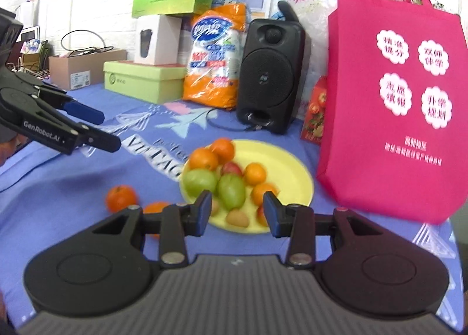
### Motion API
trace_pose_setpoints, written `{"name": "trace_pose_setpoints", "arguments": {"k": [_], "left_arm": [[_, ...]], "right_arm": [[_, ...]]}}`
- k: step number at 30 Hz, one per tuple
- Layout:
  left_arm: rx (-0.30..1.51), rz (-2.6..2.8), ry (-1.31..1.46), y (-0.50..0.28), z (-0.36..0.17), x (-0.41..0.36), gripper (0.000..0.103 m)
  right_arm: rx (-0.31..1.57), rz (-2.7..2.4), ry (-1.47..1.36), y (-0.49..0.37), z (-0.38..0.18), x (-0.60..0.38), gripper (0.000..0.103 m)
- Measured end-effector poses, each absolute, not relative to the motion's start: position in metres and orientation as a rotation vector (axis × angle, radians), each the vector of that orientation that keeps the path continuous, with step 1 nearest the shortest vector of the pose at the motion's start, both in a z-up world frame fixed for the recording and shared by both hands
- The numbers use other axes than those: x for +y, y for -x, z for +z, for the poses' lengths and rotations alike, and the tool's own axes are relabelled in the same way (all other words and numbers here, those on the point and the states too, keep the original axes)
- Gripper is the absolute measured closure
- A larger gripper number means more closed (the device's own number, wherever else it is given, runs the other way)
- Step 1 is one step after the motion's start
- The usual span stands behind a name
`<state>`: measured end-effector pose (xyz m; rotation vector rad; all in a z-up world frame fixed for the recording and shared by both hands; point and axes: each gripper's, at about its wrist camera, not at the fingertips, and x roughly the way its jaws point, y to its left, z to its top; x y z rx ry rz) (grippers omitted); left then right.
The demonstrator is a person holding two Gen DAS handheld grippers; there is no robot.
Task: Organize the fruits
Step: 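Move both open tools back to the last two oranges on the cloth, then close the left tool on an orange while the right tool grasps the last orange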
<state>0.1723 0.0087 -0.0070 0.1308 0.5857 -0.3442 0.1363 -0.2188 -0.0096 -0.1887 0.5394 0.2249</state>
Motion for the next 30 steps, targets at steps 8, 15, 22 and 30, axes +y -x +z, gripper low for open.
{"name": "trace_pose_setpoints", "arguments": {"k": [8,15,22,30], "left_arm": [[0.637,-0.350,-0.102,-0.140,-0.045,0.008,0.036],[0.674,-0.341,-0.073,-0.146,-0.069,0.004,0.036],[0.687,-0.340,-0.059,-0.161,-0.078,0.000,0.036],[0.686,-0.344,-0.053,-0.178,-0.082,-0.004,0.036]], "right_arm": [[0.607,0.285,0.163,-0.106,-0.042,-0.190,0.061],[0.645,0.293,0.162,-0.108,-0.057,-0.175,0.057],[0.676,0.281,0.161,-0.116,-0.067,-0.174,0.054],[0.685,0.290,0.153,-0.129,-0.069,-0.174,0.050]]}}
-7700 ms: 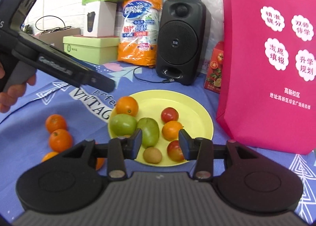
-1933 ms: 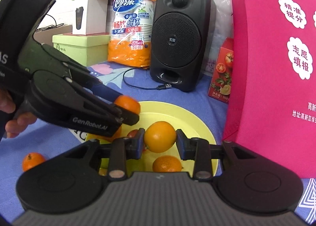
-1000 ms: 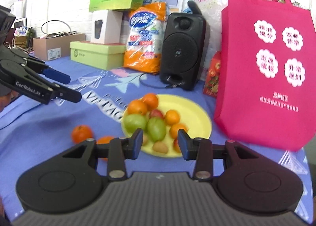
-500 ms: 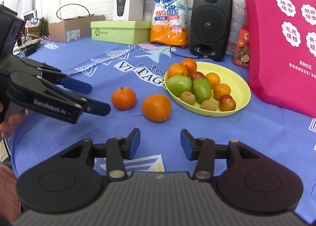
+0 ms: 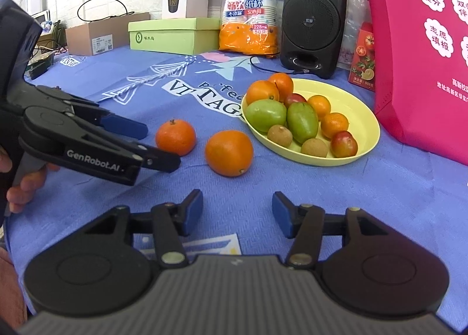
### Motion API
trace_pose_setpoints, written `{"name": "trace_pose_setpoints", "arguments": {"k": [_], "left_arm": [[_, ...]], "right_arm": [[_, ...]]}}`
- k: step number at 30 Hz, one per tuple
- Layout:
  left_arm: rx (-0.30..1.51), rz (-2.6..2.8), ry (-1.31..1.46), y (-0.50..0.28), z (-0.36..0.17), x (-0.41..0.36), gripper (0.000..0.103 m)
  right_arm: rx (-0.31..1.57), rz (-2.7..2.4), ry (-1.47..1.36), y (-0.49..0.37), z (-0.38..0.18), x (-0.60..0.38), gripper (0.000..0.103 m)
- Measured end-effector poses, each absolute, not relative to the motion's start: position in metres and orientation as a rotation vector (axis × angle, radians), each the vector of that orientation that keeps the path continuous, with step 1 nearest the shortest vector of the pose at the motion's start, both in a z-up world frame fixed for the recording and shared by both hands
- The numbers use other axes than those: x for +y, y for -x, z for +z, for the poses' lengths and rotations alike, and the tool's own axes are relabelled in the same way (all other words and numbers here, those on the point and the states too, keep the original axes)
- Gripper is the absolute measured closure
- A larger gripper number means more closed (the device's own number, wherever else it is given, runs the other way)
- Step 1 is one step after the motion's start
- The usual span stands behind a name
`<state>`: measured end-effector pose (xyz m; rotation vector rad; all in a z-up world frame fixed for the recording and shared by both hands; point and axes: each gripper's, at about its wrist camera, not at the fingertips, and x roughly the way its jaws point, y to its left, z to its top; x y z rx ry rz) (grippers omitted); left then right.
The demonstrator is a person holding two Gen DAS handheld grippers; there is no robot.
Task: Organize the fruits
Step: 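Close the left tool on an orange while the right tool grasps the last orange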
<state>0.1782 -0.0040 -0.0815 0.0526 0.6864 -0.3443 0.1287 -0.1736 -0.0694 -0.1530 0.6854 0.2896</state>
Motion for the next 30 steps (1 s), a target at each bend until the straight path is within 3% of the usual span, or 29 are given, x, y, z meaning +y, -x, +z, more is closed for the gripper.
{"name": "trace_pose_setpoints", "arguments": {"k": [6,12,30], "left_arm": [[0.674,-0.354,-0.061,-0.190,-0.084,-0.008,0.036],[0.665,-0.372,-0.041,-0.198,-0.085,-0.003,0.062],[0.667,-0.340,-0.018,-0.188,-0.084,0.016,0.063]], "right_arm": [[0.692,0.304,0.155,-0.141,-0.071,-0.171,0.048],[0.702,0.317,0.153,-0.154,-0.073,-0.168,0.047],[0.722,0.314,0.171,-0.188,-0.079,-0.144,0.043]]}}
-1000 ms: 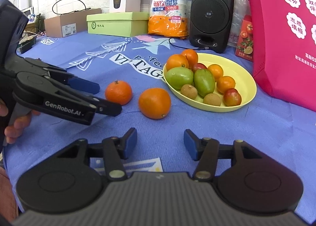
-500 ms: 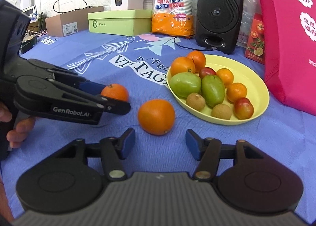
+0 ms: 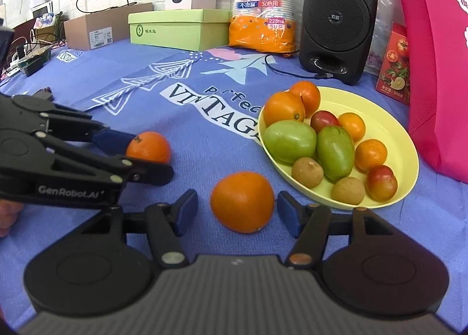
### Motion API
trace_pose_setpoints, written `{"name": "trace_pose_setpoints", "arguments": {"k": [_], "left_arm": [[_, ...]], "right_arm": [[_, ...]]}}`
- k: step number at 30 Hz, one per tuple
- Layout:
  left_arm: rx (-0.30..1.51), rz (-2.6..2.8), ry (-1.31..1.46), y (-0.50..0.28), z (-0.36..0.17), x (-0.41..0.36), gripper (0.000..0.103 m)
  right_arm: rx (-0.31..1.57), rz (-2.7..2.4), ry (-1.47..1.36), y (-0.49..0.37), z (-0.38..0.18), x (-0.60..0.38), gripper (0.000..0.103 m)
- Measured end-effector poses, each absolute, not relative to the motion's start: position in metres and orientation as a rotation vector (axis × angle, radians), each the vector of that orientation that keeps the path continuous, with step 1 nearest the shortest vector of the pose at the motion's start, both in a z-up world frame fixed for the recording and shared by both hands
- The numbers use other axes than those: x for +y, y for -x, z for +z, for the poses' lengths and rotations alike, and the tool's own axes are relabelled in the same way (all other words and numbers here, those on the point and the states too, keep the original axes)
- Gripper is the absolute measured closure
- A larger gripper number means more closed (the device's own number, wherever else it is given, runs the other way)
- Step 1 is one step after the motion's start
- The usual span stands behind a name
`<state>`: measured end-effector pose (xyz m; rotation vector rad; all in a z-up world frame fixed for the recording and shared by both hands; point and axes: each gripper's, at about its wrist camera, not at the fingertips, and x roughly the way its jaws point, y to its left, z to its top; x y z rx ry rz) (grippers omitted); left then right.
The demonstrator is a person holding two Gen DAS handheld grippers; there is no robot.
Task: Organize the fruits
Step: 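Close the left tool on an orange while the right tool grasps the last orange, then lift both oranges and carry them over the yellow plate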
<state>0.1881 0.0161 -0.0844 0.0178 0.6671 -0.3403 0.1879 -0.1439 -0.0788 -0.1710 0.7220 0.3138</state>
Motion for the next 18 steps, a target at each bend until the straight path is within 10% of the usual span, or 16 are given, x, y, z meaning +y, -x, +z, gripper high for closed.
{"name": "trace_pose_setpoints", "arguments": {"k": [6,18], "left_arm": [[0.669,-0.336,-0.017,-0.183,-0.083,0.017,0.063],[0.672,-0.336,-0.013,-0.164,-0.078,0.019,0.063]], "right_arm": [[0.708,0.321,0.174,-0.185,-0.078,-0.142,0.061],[0.694,0.316,0.104,-0.153,-0.073,-0.151,0.062]]}}
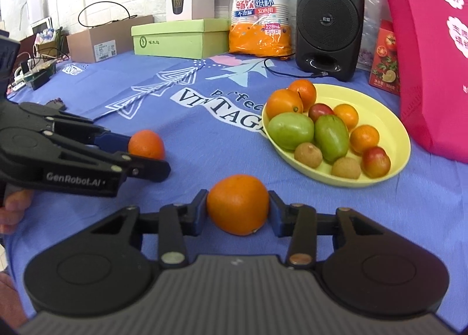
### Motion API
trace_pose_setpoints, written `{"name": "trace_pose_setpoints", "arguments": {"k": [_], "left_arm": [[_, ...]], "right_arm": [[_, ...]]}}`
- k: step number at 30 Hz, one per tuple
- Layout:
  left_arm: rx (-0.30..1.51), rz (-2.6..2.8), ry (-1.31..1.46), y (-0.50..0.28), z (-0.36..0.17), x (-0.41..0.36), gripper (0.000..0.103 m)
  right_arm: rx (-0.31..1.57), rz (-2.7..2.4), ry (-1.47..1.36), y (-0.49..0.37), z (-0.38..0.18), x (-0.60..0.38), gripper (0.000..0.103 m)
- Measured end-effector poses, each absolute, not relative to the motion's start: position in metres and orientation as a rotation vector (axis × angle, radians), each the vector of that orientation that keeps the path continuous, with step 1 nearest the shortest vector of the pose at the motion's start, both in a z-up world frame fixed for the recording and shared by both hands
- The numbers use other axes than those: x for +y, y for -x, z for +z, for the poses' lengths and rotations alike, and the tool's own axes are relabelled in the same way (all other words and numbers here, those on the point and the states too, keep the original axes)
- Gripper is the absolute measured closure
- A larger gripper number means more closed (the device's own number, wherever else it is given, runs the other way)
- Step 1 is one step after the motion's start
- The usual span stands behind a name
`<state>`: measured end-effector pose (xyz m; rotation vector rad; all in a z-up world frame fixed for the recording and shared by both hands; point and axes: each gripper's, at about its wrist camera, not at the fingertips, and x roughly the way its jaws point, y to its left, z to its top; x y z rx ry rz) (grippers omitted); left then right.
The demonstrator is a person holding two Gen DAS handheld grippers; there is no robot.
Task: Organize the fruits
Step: 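Lift both oranges and carry them over the yellow plate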
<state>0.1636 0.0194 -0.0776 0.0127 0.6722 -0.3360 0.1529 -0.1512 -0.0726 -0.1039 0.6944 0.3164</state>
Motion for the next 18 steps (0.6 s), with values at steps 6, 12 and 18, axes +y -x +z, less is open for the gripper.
{"name": "trace_pose_setpoints", "arguments": {"k": [6,12,18], "left_arm": [[0.657,-0.362,-0.027,-0.140,-0.069,0.014,0.063],[0.631,-0.399,-0.050,-0.114,-0.054,0.008,0.063],[0.607,-0.438,-0.095,-0.102,-0.034,-0.004,0.063]], "right_arm": [[0.686,0.311,0.089,-0.131,-0.069,-0.156,0.062],[0.666,0.292,0.082,-0.104,-0.063,-0.167,0.062],[0.636,0.249,0.069,-0.078,-0.051,-0.193,0.062]]}}
